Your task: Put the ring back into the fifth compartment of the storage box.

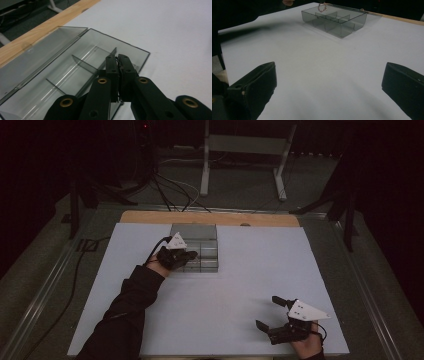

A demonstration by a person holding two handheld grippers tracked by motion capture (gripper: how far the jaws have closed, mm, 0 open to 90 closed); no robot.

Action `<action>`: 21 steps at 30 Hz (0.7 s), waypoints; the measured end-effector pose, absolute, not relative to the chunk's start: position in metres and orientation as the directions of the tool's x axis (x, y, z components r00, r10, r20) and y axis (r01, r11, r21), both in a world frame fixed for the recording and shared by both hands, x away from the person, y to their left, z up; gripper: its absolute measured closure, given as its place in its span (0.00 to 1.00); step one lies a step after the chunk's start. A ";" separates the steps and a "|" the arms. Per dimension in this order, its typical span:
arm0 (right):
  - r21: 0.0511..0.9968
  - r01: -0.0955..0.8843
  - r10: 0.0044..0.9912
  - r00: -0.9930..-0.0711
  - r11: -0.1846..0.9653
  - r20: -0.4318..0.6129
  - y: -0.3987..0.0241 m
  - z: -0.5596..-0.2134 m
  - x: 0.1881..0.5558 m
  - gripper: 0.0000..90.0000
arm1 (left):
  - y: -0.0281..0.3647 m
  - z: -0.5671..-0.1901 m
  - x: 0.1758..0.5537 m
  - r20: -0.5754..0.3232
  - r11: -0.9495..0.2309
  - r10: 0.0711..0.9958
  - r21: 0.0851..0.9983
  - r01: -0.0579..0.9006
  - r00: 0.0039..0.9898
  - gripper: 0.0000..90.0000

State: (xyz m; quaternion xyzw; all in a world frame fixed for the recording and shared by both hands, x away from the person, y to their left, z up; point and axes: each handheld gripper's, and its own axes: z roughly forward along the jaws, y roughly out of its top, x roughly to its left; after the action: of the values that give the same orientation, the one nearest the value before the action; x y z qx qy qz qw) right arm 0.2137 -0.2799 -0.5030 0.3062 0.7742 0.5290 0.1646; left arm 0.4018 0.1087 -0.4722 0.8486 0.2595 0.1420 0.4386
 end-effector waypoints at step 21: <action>0.922 0.295 0.647 -0.760 0.249 0.068 -0.281 -0.502 0.212 0.00 | 0.113 -0.491 0.418 -0.018 -0.466 0.622 0.795 0.389 0.783 1.00</action>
State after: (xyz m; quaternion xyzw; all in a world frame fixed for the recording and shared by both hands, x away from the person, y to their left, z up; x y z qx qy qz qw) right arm 0.2122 -0.2811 -0.5018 0.3045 0.7729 0.5316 0.1655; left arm 0.4184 0.1125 -0.4906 0.8449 0.2991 0.1386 0.4212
